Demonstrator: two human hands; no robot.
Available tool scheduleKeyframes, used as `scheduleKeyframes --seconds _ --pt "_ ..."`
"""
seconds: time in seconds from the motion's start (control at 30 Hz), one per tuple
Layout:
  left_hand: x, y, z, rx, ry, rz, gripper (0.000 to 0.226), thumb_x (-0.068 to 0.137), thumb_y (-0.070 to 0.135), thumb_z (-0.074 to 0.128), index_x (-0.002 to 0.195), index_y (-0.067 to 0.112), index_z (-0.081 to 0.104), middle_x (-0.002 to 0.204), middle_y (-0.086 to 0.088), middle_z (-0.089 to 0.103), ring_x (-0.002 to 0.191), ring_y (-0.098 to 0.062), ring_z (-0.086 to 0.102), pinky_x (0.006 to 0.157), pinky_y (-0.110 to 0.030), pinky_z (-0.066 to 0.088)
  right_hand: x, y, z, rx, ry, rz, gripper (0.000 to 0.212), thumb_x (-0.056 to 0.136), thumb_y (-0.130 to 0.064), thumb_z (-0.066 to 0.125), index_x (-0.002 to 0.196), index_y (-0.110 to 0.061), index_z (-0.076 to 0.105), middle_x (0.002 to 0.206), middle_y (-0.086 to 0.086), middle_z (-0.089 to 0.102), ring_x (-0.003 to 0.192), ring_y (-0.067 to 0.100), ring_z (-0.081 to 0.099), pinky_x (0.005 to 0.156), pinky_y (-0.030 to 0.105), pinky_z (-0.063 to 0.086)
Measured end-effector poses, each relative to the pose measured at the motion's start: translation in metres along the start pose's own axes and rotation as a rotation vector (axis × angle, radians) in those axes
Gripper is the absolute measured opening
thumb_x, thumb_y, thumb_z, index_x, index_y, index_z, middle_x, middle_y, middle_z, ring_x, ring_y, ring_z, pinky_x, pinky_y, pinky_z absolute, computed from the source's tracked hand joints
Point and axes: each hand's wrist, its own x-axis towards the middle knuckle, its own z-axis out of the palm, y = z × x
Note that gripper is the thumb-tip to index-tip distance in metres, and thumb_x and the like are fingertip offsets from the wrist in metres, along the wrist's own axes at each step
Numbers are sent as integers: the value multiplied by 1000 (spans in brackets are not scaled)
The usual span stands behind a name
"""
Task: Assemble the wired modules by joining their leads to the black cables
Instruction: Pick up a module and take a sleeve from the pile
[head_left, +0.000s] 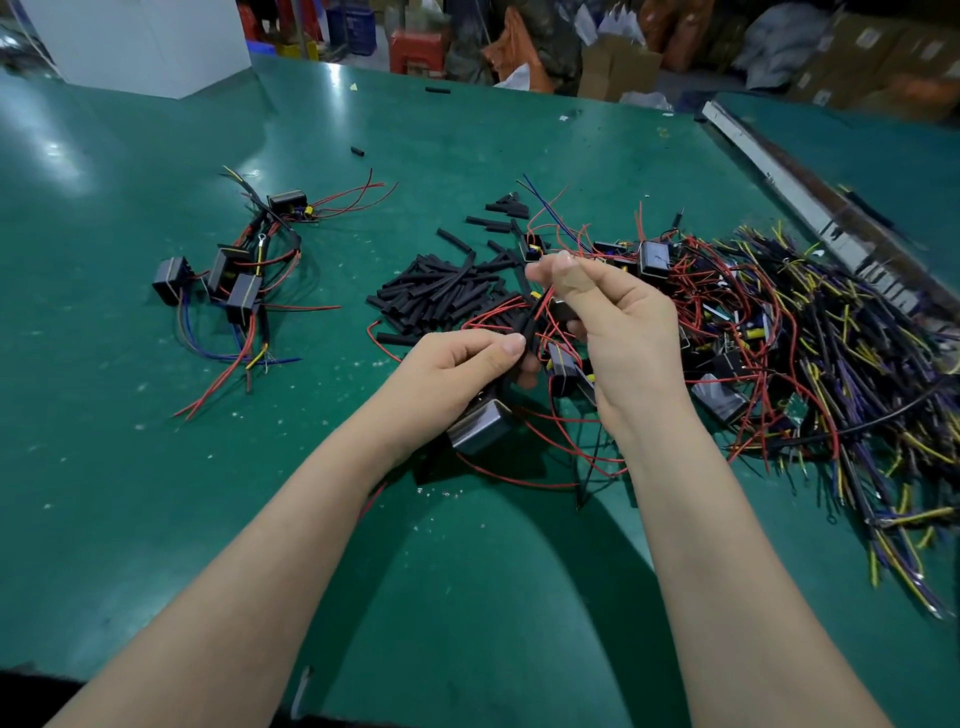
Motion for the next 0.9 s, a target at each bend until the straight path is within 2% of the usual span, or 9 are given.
scheduleKeyframes --seconds 0.07,0.13,0.23,0.3,0.4,0.53,0.63,0.8,0.9 --pt "0 0 0 -21 10 -28 34 97 32 49 81 17 76 84 -9 74 81 -12 65 81 -26 50 3 0 -4 -19 -81 61 20 95 -22 58 86 -19 75 91 -7 75 88 0 63 75 20 45" --pt "0 0 1 -78 45 -54 39 100 32 43 87 13 75 86 -7 75 86 -12 69 78 -20 51 3 -1 -6 -3 -185 117 21 95 -22 59 82 -20 76 95 -2 75 90 11 65 73 31 50" --pt "4 1 4 -150 111 -21 33 99 28 46 87 12 72 81 -3 75 81 -10 68 79 -21 53 -1 -2 -2 46 -285 135 16 94 -14 58 90 -8 73 85 6 71 71 14 60 57 26 51" --pt "5 1 6 -204 132 6 26 96 20 50 80 12 68 71 2 72 74 -6 65 75 -16 50 -3 -2 2 -24 -295 115 15 94 -12 58 94 -4 71 82 14 64 66 15 54 60 25 50" --pt "6 1 7 -227 121 21 20 90 23 55 77 15 69 69 4 71 72 -3 63 72 -12 47 -3 -2 2 -59 -246 123 12 92 -11 61 95 -4 70 79 17 60 68 18 53 66 27 50" --pt "6 -2 9 -280 115 -22 19 80 33 62 76 20 75 71 4 71 67 -3 62 65 -14 48 -4 -3 0 -38 -172 147 7 90 -11 64 88 -8 71 66 5 62 52 5 55 52 11 44" --pt "6 -3 6 -283 132 -33 20 80 34 63 77 19 76 72 3 71 69 -6 62 67 -16 50 -4 -2 2 -5 -153 146 5 89 -9 65 89 -8 70 60 -3 65 51 3 57 51 10 43" --pt "5 -1 4 -368 192 -80 16 79 31 65 84 23 78 79 -2 74 74 -11 67 69 -26 55 -3 2 3 -58 -89 142 6 90 -17 66 86 -18 71 73 -2 68 66 5 61 57 12 45" --pt "7 0 0 -336 256 -102 21 91 23 58 84 27 78 83 3 73 77 -10 65 69 -26 48 0 2 4 37 -22 194 7 93 -17 62 89 -14 67 77 -1 71 68 10 64 58 18 49"
